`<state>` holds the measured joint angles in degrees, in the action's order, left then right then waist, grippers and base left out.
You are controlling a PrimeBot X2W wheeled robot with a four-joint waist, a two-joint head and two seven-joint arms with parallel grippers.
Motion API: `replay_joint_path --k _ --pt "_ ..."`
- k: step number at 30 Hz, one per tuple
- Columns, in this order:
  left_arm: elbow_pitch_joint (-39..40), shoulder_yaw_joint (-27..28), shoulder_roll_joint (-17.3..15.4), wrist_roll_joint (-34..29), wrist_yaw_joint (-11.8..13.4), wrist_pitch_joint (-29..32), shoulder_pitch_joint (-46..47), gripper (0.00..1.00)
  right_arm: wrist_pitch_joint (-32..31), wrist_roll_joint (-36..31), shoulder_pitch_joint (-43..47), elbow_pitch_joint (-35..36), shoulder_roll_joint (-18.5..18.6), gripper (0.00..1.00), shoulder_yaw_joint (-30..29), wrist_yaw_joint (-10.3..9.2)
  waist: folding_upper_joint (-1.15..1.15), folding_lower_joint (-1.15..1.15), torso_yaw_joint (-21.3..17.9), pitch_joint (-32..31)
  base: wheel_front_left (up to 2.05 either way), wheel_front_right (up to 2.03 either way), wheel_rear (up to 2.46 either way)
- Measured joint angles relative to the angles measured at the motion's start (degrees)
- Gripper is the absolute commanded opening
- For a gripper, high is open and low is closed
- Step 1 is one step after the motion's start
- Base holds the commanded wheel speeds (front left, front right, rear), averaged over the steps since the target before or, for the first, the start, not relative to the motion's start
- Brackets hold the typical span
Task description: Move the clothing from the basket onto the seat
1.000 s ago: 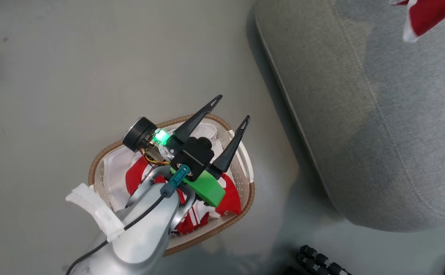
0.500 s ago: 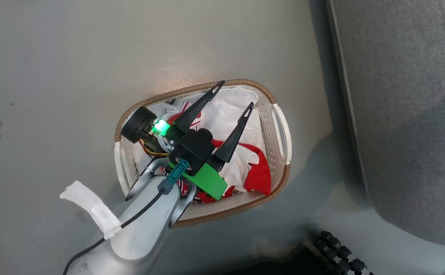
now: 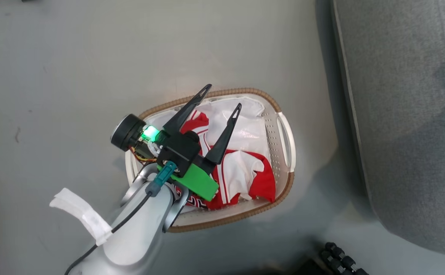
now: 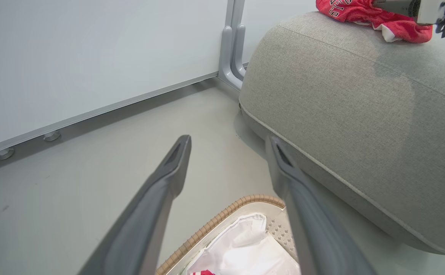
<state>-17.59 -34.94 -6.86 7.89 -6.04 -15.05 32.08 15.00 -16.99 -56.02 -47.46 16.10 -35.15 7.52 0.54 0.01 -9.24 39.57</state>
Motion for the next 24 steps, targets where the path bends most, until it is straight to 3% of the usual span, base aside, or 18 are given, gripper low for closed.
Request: replay_joint_path --k 13,24 --pt "-0.2 10.4 1.3 3.4 1.6 0.0 -6.2 1.00 0.0 5.0 7.5 5.1 -1.7 1.00 12.7 0.00 0.00 -0.01 1.2 -11.7 0.00 0.00 0.00" --pt "-0.3 22.9 2.9 5.1 3.5 -0.1 -13.8 1.00 0.0 12.7 12.7 8.7 -9.8 1.00 24.3 0.00 0.00 -0.01 4.3 -22.1 0.00 0.00 0.00"
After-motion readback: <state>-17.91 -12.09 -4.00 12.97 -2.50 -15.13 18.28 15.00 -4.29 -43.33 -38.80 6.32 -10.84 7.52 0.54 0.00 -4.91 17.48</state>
